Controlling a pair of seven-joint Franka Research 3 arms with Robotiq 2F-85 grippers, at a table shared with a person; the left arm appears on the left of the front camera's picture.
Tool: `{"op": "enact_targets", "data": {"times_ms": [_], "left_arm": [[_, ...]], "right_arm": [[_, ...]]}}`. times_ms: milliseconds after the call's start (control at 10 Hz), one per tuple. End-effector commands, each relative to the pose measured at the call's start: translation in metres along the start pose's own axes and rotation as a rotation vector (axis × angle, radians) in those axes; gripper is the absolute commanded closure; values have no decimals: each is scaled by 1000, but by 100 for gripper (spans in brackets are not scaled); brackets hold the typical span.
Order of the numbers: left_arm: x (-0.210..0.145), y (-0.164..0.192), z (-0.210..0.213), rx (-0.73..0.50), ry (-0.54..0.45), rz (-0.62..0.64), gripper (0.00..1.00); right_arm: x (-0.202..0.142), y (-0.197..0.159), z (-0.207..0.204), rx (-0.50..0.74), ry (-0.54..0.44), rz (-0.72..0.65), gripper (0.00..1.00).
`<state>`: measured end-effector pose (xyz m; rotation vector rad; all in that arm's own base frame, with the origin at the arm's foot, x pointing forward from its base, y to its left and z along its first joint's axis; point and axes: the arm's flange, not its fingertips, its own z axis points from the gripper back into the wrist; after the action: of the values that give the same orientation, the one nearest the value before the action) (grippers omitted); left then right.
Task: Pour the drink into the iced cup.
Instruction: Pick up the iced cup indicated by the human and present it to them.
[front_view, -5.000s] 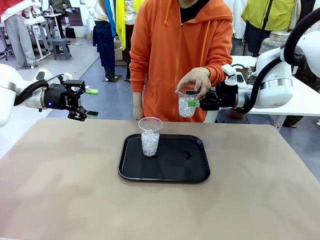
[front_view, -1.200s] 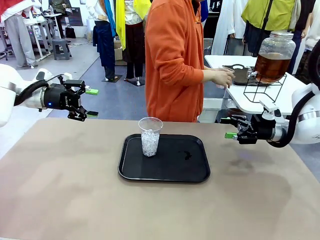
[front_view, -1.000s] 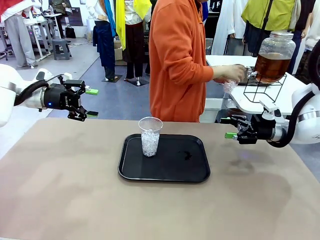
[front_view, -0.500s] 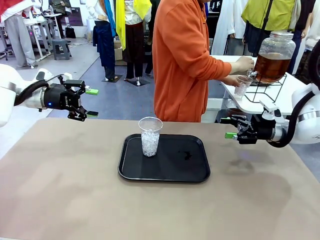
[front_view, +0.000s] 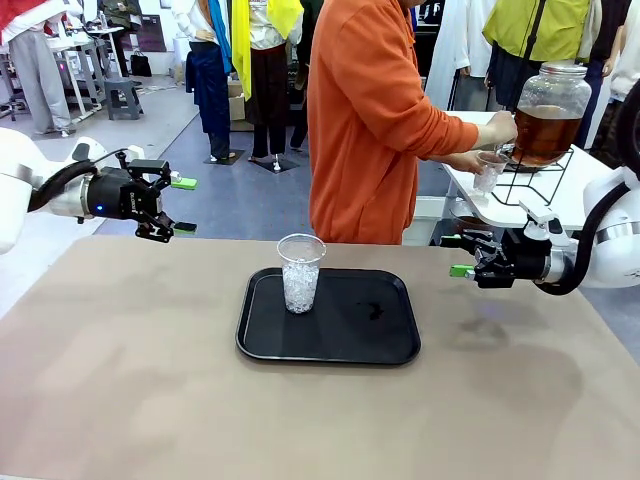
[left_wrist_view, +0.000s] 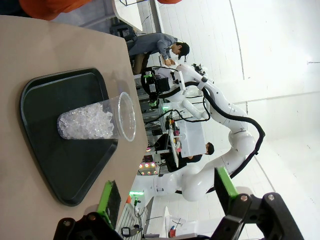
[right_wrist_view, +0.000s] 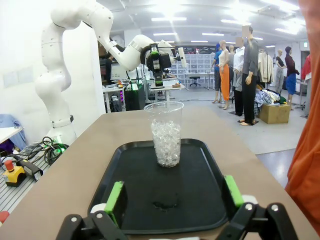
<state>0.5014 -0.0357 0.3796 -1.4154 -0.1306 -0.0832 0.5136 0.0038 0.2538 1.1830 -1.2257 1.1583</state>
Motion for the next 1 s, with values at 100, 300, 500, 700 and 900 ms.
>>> {"op": "enact_targets", "data": {"times_ms": [100,300,500,700,900], "left_arm": [[-2,-1,0,3,-4,-18,0],[-2,-1,0,3,-4,-18,0],[-2,-1,0,3,-4,-18,0],[-2,-1,0,3,-4,-18,0],[-2,-1,0,3,-4,-18,0]], "right_arm": [[5,-3,-3,5,2,1,0],[5,-3,-3,5,2,1,0],[5,-3,-3,5,2,1,0],[5,-3,-3,5,2,1,0],[5,-3,-3,5,2,1,0]]}}
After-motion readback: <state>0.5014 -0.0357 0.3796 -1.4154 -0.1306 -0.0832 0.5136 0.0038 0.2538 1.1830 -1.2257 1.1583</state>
